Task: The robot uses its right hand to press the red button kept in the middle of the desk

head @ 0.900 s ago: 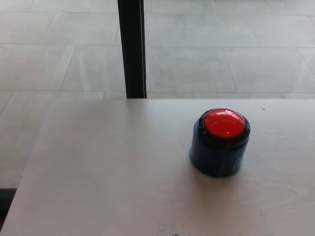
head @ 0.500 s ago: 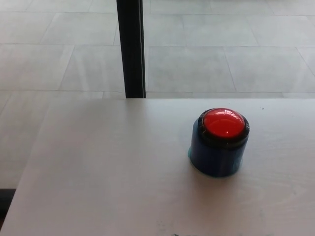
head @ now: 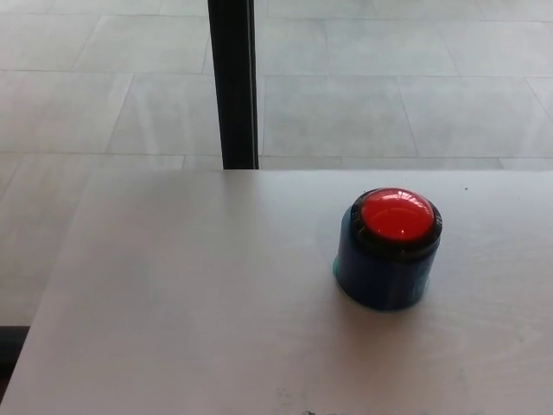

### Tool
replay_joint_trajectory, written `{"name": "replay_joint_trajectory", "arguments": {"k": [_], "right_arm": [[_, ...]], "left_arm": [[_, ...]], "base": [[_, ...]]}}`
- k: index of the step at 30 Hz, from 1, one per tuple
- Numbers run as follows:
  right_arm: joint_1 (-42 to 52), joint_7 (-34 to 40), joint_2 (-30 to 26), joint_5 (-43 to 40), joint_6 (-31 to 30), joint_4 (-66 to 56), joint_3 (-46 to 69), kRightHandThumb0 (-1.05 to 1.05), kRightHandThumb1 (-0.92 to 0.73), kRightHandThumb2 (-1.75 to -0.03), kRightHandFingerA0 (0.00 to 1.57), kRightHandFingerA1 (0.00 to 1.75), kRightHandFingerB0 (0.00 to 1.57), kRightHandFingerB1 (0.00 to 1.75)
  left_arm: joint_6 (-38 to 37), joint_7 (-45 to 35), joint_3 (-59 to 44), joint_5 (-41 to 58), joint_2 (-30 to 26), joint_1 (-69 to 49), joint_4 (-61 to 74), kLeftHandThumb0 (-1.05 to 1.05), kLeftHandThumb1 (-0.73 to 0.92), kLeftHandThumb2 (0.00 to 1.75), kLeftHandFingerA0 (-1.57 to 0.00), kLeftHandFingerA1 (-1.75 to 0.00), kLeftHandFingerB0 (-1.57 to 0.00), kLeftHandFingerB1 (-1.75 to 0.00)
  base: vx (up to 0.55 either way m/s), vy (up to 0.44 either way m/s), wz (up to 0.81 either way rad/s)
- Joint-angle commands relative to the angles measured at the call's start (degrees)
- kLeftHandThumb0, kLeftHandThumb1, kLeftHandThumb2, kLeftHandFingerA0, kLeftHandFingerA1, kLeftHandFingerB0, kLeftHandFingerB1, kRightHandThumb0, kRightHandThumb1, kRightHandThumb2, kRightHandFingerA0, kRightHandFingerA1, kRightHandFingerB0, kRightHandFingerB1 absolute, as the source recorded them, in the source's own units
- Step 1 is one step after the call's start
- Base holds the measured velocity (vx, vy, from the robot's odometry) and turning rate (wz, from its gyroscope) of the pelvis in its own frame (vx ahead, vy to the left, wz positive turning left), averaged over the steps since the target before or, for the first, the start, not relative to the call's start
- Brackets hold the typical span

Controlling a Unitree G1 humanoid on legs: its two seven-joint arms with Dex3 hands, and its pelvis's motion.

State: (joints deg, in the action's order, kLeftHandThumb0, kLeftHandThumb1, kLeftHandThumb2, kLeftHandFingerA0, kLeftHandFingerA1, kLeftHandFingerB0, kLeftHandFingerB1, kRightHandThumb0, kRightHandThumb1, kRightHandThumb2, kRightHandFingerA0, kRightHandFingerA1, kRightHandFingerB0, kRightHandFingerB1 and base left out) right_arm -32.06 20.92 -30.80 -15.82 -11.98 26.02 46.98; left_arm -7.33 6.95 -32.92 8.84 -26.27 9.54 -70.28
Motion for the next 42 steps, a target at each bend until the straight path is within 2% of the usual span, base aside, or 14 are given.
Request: {"name": "replay_joint_trajectory", "arguments": {"k": [1, 3, 6, 9, 10, 12, 17, 19, 21, 23, 37, 38, 39, 42], "right_arm": [[-9.0, 0.9, -3.7, 0.1, -0.2, 2.0, -3.8, -0.43, -0.35, -1.28, 1.25, 1.55, 1.05, 1.21], [-14.4, -0.4, -3.9, 1.1, 1.3, 3.7, -7.5, -0.23, -0.36, -1.36, 1.08, 1.69, 0.89, 1.40], [-19.9, -2.3, -3.8, 1.4, 3.4, 7.1, -10.7, -0.11, -0.46, -1.31, 1.02, 1.75, 0.83, 1.50], [-26.9, -10.3, -3.6, 2.0, 7.9, 12.0, -16.9, -0.11, -0.51, -1.26, 0.97, 1.75, 0.80, 1.47], [-28.3, -12.7, -3.1, 1.6, 8.8, 12.7, -18.2, -0.11, -0.53, -1.26, 0.95, 1.75, 0.77, 1.52], [-30.3, -13.4, -2.4, 1.4, 10.0, 14.1, -19.4, -0.12, -0.52, -1.24, 0.94, 1.75, 0.80, 1.49], [-36.5, -13.9, 1.3, 1.5, 8.7, 15.0, -24.2, -0.14, -0.48, -1.27, 0.99, 1.75, 0.83, 1.46], [-39.7, -14.8, 4.9, 0.9, 7.4, 16.1, -26.3, -0.16, -0.56, -1.14, 0.97, 1.75, 0.79, 1.42], [-41.0, -16.6, 7.7, 0.1, 7.5, 16.6, -27.5, -0.17, -0.47, -1.29, 0.95, 1.75, 0.83, 1.47], [-41.3, -18.4, 9.9, -0.3, 6.7, 16.7, -28.5, -0.19, -0.39, -1.39, 0.96, 1.75, 0.83, 1.50], [-28.9, -23.9, 21.9, 2.1, 5.1, 13.1, -38.0, -0.21, -0.40, -1.38, 0.97, 1.75, 0.75, 1.63], [-28.4, -24.0, 22.1, 2.4, 5.1, 13.4, -38.4, -0.23, -0.39, -1.37, 0.96, 1.75, 0.74, 1.65], [-27.6, -24.4, 22.4, 2.8, 4.9, 14.1, -39.0, -0.22, -0.42, -1.32, 0.95, 1.75, 0.77, 1.61], [-25.8, -24.7, 23.0, 3.4, 4.0, 15.1, -39.9, -0.21, -0.51, -1.22, 0.94, 1.75, 0.76, 1.56]], "left_arm": [[-2.3, 0.8, 0.0, 1.4, -1.3, -0.1, -0.4, -0.40, 0.39, 1.15, -0.64, -1.56, -0.53, -1.15], [-2.0, 0.7, -0.4, 2.0, -1.3, 0.1, -0.5, -0.40, 0.38, 1.16, -0.73, -1.63, -0.57, -1.19], [-2.1, 0.8, 0.2, 1.7, -1.3, -0.1, -0.3, -0.41, 0.37, 1.17, -0.82, -1.66, -0.58, -1.22], [-1.8, 0.9, 0.5, 1.6, -1.5, 0.1, -0.8, -0.40, 0.40, 1.13, -0.84, -1.63, -0.56, -1.20], [-2.4, 0.5, 0.2, 1.9, -1.4, 0.0, -0.6, -0.38, 0.37, 1.18, -0.64, -1.60, -0.58, -1.21], [-1.9, 1.1, 0.4, 1.7, -1.4, 0.1, -0.5, -0.40, 0.39, 1.15, -0.63, -1.59, -0.57, -1.20], [-2.0, 1.5, 1.6, 0.8, -1.4, 0.2, -0.8, -0.39, 0.39, 1.14, -0.69, -1.52, -0.60, -1.16], [-2.3, 0.4, -0.5, 3.4, -1.3, 0.1, -1.1, -0.40, 0.35, 1.14, -0.86, -1.65, -0.56, -1.17], [-2.3, 0.9, 1.0, 1.6, -1.6, 0.0, -1.2, -0.43, 0.36, 1.16, -0.82, -1.63, -0.59, -1.18], [-2.4, 0.8, 1.4, 1.4, -1.5, -0.2, -1.0, -0.41, 0.37, 1.15, -0.63, -1.52, -0.56, -1.18], [-1.8, 1.4, 2.0, 2.2, -1.6, 0.2, -1.4, -0.42, 0.35, 1.18, -0.80, -1.64, -0.59, -1.20], [-1.7, 1.3, 2.1, 2.0, -1.7, 0.2, -1.5, -0.42, 0.36, 1.16, -0.83, -1.63, -0.57, -1.19], [-1.9, 1.1, 2.3, 1.9, -1.7, 0.0, -1.4, -0.43, 0.39, 1.12, -1.13, -1.28, -0.68, -0.95], [-1.9, 1.2, 3.0, 1.4, -1.8, -0.2, -1.2, -0.42, 0.39, 1.11, -1.18, -1.30, -0.71, -0.96]], "base": [[0.00, 0.000, 0.00], [0.00, 0.000, 0.00], [0.00, 0.000, 0.00], [0.00, 0.000, 0.00], [0.00, 0.000, 0.00], [0.00, 0.000, 0.00], [0.00, 0.000, 0.00], [0.00, 0.000, 0.00], [0.00, 0.000, 0.00], [0.00, 0.000, 0.00], [0.00, 0.000, 0.00], [0.00, 0.000, 0.00], [0.00, 0.000, 0.00], [0.00, 0.000, 0.00]]}}
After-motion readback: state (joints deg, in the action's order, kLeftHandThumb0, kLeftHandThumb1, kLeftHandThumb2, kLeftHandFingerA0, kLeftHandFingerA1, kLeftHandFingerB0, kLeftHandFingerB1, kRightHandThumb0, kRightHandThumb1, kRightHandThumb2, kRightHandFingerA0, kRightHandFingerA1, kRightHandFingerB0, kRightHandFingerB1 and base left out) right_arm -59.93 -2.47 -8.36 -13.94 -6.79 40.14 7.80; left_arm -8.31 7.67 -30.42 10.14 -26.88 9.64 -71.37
